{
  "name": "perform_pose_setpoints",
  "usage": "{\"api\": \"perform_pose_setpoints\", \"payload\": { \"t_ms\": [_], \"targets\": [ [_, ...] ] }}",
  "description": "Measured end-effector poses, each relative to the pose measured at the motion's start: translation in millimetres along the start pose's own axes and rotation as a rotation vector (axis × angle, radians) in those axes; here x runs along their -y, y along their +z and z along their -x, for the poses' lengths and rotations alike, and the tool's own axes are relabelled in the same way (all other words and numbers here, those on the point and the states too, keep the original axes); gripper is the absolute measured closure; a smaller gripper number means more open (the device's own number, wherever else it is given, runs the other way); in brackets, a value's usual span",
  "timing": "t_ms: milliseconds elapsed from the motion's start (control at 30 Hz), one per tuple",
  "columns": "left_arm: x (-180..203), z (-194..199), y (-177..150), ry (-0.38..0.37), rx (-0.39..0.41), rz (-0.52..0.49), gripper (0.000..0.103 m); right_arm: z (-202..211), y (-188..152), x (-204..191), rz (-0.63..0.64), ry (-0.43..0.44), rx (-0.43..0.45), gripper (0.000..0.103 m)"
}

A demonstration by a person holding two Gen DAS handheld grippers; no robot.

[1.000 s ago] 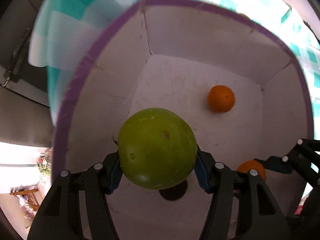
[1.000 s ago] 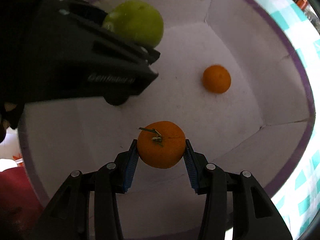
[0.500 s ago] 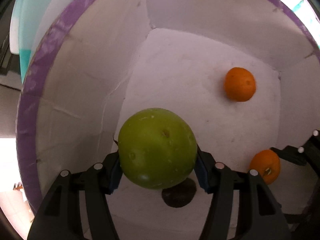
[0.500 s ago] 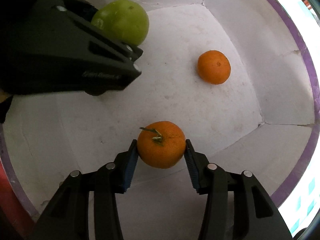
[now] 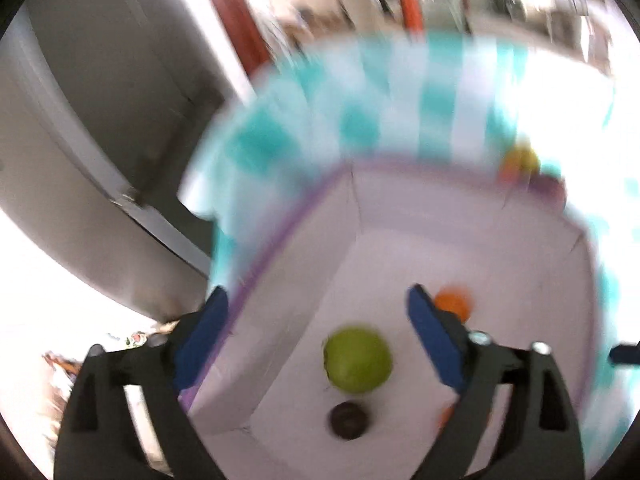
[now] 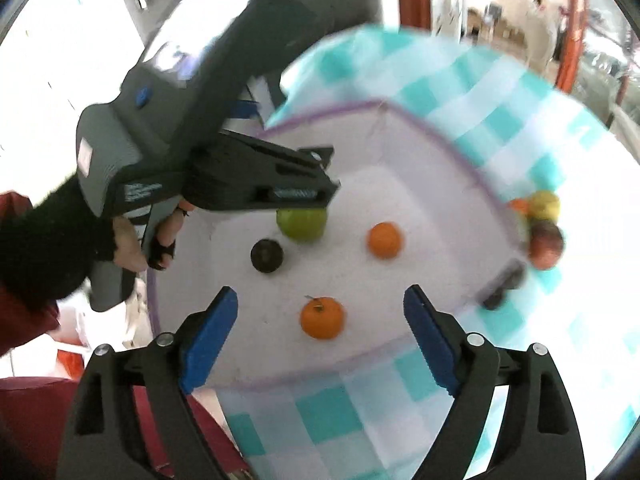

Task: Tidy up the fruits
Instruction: 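Withdraw both tools from the box toward the remaining fruits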

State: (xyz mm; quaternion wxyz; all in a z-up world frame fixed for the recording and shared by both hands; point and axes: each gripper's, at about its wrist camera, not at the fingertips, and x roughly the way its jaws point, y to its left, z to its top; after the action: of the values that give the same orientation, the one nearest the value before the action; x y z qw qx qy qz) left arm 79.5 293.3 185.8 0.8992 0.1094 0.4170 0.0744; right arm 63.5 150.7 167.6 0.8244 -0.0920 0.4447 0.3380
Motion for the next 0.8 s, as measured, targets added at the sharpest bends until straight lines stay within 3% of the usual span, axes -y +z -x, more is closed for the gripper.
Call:
{"api": "perform_pose_setpoints", "payload": {
  "t_ms": [133, 267, 400, 567, 667, 800],
  "targets": [
    [57.3, 86.3, 9.8, -0.017, 0.249, 0.075, 0.001, 57.5, -29.3, 49.1, -0.088, -0.031, 0.118, 0.016],
    [142.9, 138.2, -5.6, -0.041, 0.328, 0.013, 0.001, 87.8, -81.3, 93.9, -0.210, -0.089, 0.152, 0.016],
    [203.5, 161.0, -25.3, -0.140, 0.308, -0.065, 0.001, 110.2, -139.6, 128.0, -0.372, -0.131, 0.154, 0.016],
    [274.5, 155.5, -57.1, -0.259, 0.191, -0.182, 0.002, 115.6, -191.4, 173.2, -0.514, -0.214, 0.112, 0.016],
    [294.4, 147.7, -72.5, -0.313, 0.117, -0.215, 0.002, 100.0, -209.6, 186.1, -0.547, -0.225, 0.069, 0.016],
    [296.2, 120.6, -76.4, -0.355, 0.085, -0.247, 0.002, 87.4, -235.0, 208.7, -0.607, -0.261, 0.043, 0.016]
  ]
}}
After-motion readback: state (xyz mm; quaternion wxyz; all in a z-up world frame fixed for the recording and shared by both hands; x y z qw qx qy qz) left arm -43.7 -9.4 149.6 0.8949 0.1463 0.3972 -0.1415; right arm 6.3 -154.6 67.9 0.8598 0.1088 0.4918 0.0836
